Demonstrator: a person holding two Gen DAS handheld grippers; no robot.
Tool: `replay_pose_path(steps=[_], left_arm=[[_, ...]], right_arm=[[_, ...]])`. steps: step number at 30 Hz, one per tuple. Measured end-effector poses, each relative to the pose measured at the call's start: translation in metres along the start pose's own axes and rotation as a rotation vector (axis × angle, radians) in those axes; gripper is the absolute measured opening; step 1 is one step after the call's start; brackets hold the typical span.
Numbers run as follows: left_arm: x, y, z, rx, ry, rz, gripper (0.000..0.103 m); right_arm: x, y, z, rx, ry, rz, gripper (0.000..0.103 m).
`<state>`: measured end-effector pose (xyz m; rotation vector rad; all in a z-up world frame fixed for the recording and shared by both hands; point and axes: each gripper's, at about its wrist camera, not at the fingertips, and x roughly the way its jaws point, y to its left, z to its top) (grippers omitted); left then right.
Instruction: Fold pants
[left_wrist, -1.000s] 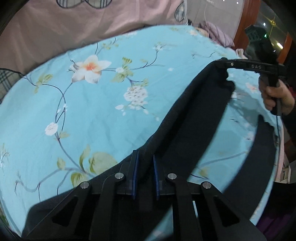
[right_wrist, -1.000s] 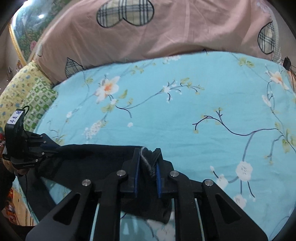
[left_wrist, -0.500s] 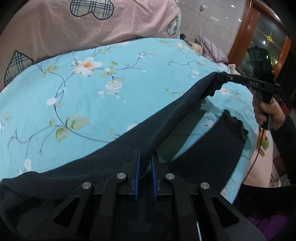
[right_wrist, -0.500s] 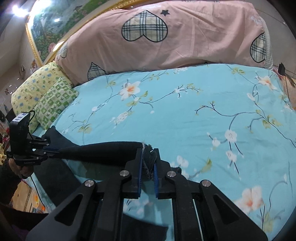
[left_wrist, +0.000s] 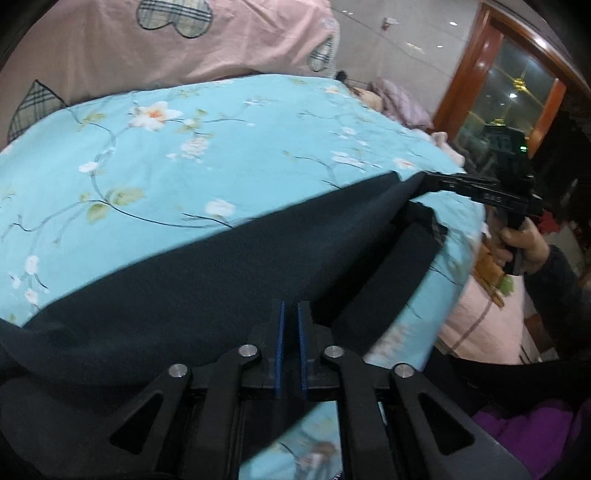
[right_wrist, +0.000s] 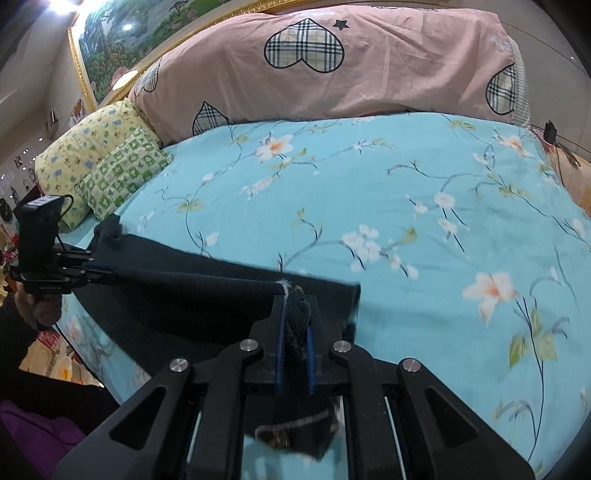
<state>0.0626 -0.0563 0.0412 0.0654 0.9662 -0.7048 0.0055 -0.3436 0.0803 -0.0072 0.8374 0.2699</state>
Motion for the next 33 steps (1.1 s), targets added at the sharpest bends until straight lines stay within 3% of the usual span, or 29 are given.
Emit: replay_pose_path(steps=[8, 10, 11, 12, 16, 17, 18, 20, 28, 33], left_arm=[[0.009, -0.016, -0.012, 0.056, 0.003, 0.033, 0.006], [0.009, -0.025, -0.013, 0.128, -0.001, 0.073, 0.026], [0.012, -0.029, -0.013, 0.156, 0.005, 0.104, 0.052], [0.015, -0.031, -0.012, 0.180, -0.001, 0.157, 0.067], [0.030, -0.031, -0.010, 0.249, 0.025, 0.256, 0.064], [0.036, -0.029, -0.009, 0.260, 0.043, 0.275, 0.055], [0.041, -0.028, -0.008, 0.265, 0.063, 0.283, 0.035], [0.049, -0.023, -0.009, 0.256, 0.117, 0.254, 0.012], [0.021, -0.034, -0.008, 0.242, 0.044, 0.207, 0.005], [0.032, -0.042, -0.021, 0.232, 0.076, 0.158, 0.005]], right_arm=[[-0.017, 0.013, -0.019, -0.029, 0.011, -0.008, 0.009], [-0.018, 0.013, -0.022, -0.025, 0.015, -0.007, 0.009], [-0.019, 0.013, -0.023, -0.023, 0.015, -0.006, 0.009], [-0.019, 0.014, -0.023, -0.020, 0.014, -0.005, 0.009], [-0.018, 0.014, -0.024, -0.008, 0.008, -0.003, 0.009], [-0.018, 0.014, -0.024, -0.005, 0.007, -0.001, 0.009], [-0.018, 0.014, -0.024, -0.004, 0.005, -0.001, 0.009], [-0.019, 0.015, -0.024, 0.000, 0.001, -0.002, 0.009], [-0.032, 0.017, -0.019, -0.019, -0.022, -0.024, 0.009], [-0.035, 0.011, -0.034, -0.017, 0.019, -0.046, 0.009]])
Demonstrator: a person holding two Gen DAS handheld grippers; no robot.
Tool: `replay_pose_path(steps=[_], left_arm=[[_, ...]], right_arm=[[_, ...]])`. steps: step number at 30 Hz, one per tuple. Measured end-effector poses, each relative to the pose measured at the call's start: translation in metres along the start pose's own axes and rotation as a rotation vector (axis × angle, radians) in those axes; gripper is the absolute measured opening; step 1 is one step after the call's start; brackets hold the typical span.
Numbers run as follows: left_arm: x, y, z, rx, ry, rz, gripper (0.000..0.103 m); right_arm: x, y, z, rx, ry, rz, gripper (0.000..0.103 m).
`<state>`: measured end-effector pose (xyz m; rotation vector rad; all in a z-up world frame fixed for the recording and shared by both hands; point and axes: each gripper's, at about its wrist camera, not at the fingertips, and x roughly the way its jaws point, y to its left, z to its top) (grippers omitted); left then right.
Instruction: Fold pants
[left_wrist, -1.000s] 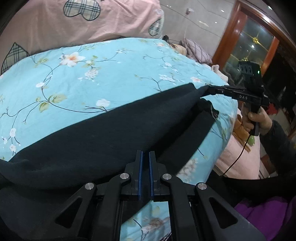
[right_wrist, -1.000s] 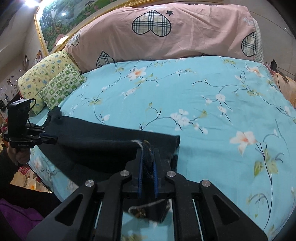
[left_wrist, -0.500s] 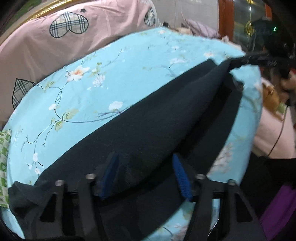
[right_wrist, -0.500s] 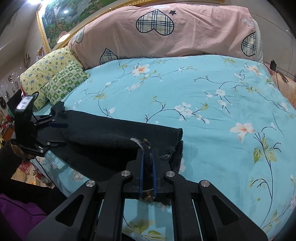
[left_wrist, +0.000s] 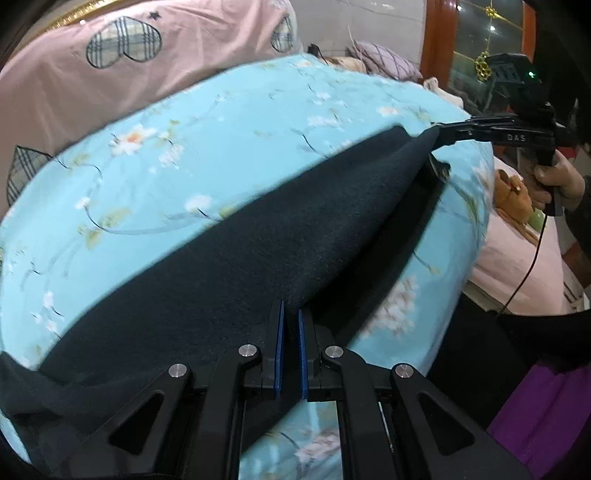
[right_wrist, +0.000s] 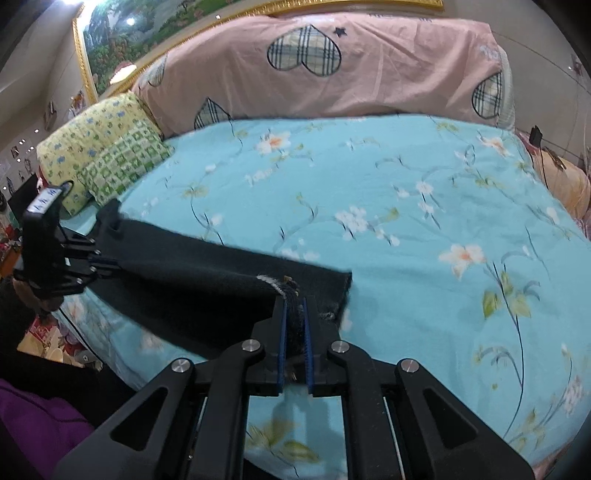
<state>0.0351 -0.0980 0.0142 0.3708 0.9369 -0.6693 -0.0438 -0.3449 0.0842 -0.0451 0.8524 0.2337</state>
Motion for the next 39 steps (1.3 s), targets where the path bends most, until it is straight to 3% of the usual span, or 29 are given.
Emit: replay_pose_path(steps=[4, 6, 7, 9, 10, 11, 15, 19, 26, 33, 39], left_arm=[[0.030, -0.003, -0.013, -0.039, 0.070, -0.032, 0.008], [0.032, -0.002, -0.016, -0.066, 0.065, -0.043, 0.011], [0.028, 0.001, -0.016, -0.089, 0.055, -0.057, 0.013], [0.021, 0.005, -0.015, -0.117, 0.043, -0.082, 0.029], [0.017, 0.007, -0.017, -0.133, 0.035, -0.087, 0.034], [0.011, 0.010, -0.019, -0.152, 0.024, -0.084, 0.044], [-0.009, 0.026, -0.038, -0.257, -0.013, -0.066, 0.053], [-0.029, 0.057, -0.059, -0.441, -0.030, -0.023, 0.053], [-0.069, 0.126, -0.087, -0.711, -0.054, 0.111, 0.055], [-0.094, 0.204, -0.090, -0.883, -0.027, 0.184, 0.058], [-0.089, 0.264, -0.076, -0.989, 0.113, 0.249, 0.059]], right_arm=[[0.021, -0.006, -0.018, 0.021, 0.094, -0.014, 0.009], [0.031, -0.004, -0.024, 0.023, 0.139, -0.031, 0.011], [0.032, -0.002, -0.026, 0.026, 0.150, -0.030, 0.018], [0.026, -0.001, -0.026, 0.032, 0.155, -0.042, 0.042], [0.021, -0.001, -0.025, 0.039, 0.149, -0.053, 0.066], [0.012, -0.002, -0.023, 0.050, 0.121, -0.062, 0.076], [-0.023, -0.001, -0.013, 0.096, 0.005, -0.037, 0.076], [-0.025, 0.021, 0.003, 0.095, -0.060, 0.035, 0.076], [0.034, 0.101, 0.031, -0.031, -0.016, 0.215, 0.076], [0.081, 0.171, 0.039, -0.136, 0.036, 0.360, 0.076], [0.115, 0.219, 0.046, -0.197, 0.085, 0.463, 0.076]])
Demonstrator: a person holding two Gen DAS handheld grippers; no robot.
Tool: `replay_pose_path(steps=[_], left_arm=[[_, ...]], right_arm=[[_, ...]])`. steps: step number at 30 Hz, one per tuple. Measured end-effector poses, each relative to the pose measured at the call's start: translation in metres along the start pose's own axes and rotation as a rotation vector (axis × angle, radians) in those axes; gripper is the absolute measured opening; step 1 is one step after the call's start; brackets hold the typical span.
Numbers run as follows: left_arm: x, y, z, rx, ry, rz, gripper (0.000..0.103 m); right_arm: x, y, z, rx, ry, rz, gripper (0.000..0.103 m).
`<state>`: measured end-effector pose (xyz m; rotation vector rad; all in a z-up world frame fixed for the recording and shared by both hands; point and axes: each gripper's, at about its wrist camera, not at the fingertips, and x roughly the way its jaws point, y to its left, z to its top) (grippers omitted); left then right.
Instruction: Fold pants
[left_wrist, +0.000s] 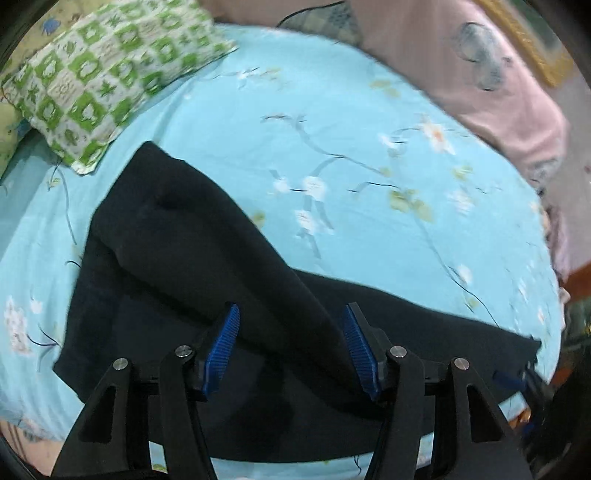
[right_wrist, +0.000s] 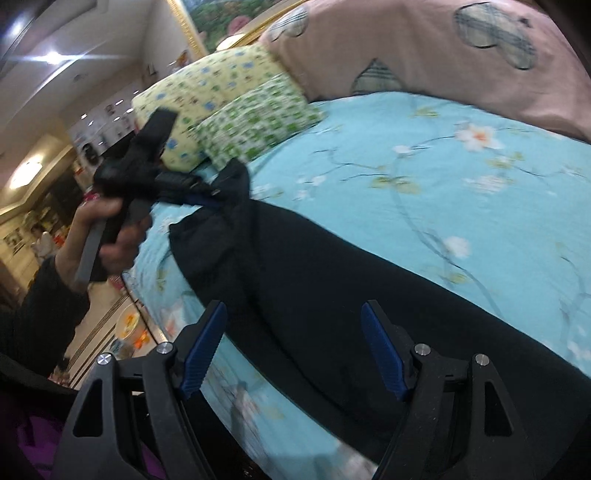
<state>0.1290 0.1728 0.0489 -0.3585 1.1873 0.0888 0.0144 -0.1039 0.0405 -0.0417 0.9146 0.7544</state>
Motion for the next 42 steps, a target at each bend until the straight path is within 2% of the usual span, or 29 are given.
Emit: replay_pose_path(steps=[4, 7, 8, 9, 11, 12, 13, 14, 15, 17, 23, 29, 34, 42], left_arm=[[0.010, 0.004, 0.027, -0.032, 0.035, 0.058, 0.059], [0.019, 0.006, 0.034, -0.011, 0.046, 0.117, 0.049], [0.022, 0.006, 0.032, -0.006, 0.054, 0.118, 0.041], [0.025, 0.006, 0.030, -0.003, 0.061, 0.111, 0.028], [0.029, 0.009, 0.020, 0.006, 0.053, 0.100, 0.012], [0.029, 0.009, 0.015, 0.007, 0.033, 0.101, 0.009], [0.026, 0.012, 0.010, 0.003, 0.013, 0.099, 0.008], [0.022, 0.013, 0.005, -0.002, -0.002, 0.093, 0.006], [0.016, 0.015, -0.002, -0.012, -0.026, 0.082, 0.006], [0.001, 0.022, -0.016, -0.039, -0.083, 0.046, 0.005], [-0.031, 0.047, -0.064, -0.142, -0.203, -0.101, 0.005], [-0.034, 0.077, -0.107, -0.291, -0.265, -0.230, 0.005], [-0.024, 0.099, -0.136, -0.363, -0.268, -0.278, 0.005], [-0.010, 0.123, -0.154, -0.412, -0.269, -0.322, 0.005]], right_arm=[[0.034, 0.021, 0.016, -0.061, 0.046, 0.045, 0.076], [0.058, 0.033, 0.026, -0.096, 0.078, 0.072, 0.076], [0.066, 0.035, 0.027, -0.104, 0.091, 0.079, 0.076], [0.079, 0.038, 0.028, -0.110, 0.109, 0.078, 0.076], [0.098, 0.039, 0.028, -0.116, 0.147, 0.056, 0.075], [0.105, 0.040, 0.027, -0.119, 0.164, 0.055, 0.073], [0.110, 0.040, 0.027, -0.122, 0.172, 0.061, 0.055], [0.115, 0.040, 0.025, -0.124, 0.185, 0.070, 0.027], [0.116, 0.039, 0.024, -0.120, 0.194, 0.060, 0.018], [0.112, 0.039, 0.023, -0.120, 0.180, 0.046, 0.011], [0.074, 0.049, 0.028, -0.128, 0.097, 0.077, 0.009], [0.066, 0.073, 0.013, -0.221, 0.133, 0.078, 0.009], [0.075, 0.077, -0.002, -0.242, 0.179, 0.064, 0.009], [0.083, 0.084, -0.007, -0.272, 0.222, 0.034, 0.009]])
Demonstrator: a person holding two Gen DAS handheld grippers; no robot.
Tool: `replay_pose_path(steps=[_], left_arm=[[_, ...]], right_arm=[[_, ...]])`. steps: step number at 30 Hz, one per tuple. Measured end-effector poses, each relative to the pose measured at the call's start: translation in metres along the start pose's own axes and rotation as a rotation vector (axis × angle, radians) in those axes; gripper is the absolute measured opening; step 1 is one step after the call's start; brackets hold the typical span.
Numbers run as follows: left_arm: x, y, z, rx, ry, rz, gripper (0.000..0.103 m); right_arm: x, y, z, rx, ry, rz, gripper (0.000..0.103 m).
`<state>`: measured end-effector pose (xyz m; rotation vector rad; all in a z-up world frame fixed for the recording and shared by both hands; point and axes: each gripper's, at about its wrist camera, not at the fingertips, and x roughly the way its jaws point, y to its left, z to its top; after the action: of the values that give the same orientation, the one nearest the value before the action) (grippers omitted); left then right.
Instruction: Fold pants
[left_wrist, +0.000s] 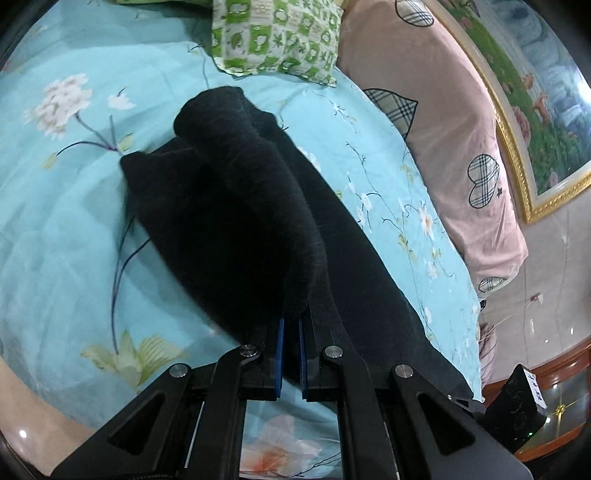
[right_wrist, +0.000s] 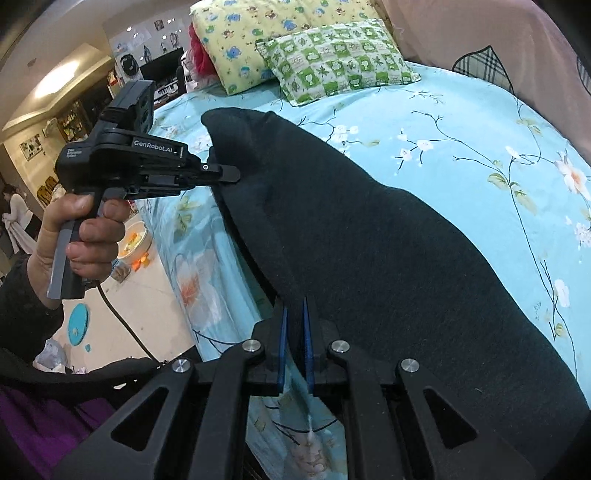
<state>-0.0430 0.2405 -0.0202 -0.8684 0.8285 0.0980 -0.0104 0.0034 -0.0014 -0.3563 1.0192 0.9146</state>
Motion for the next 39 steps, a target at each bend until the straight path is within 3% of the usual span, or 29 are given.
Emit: replay_pose_path(steps=[9, 12, 14, 20, 32, 36, 39], left_arm=[[-0.002, 0.013, -0.008, -0.006, 0.017, 0.001, 0.006], [-0.009, 0.015, -0.007, -0.006, 0.013, 0.016, 0.008], [-0.017, 0.016, -0.006, -0.005, -0.003, 0.026, 0.012], [-0.038, 0.023, 0.000, -0.002, -0.062, 0.082, 0.019], [-0.050, 0.037, 0.012, -0.033, -0.081, 0.087, 0.026], [-0.056, 0.042, 0.021, -0.047, -0.106, 0.098, 0.044], [-0.053, 0.047, 0.029, -0.060, -0.105, 0.111, 0.047]], right_arm=[[0.006, -0.001, -0.002, 0.027, 0.042, 0.003, 0.013], [0.004, -0.003, 0.001, 0.043, 0.035, 0.018, 0.034], [0.000, -0.003, 0.002, 0.045, 0.015, 0.015, 0.059], [-0.015, -0.006, 0.008, 0.079, -0.048, 0.039, 0.059], [-0.027, -0.034, 0.025, 0.189, -0.115, 0.035, 0.059], [-0.029, -0.053, 0.032, 0.259, -0.141, 0.021, 0.059], [-0.028, -0.078, 0.043, 0.342, -0.167, 0.031, 0.059]])
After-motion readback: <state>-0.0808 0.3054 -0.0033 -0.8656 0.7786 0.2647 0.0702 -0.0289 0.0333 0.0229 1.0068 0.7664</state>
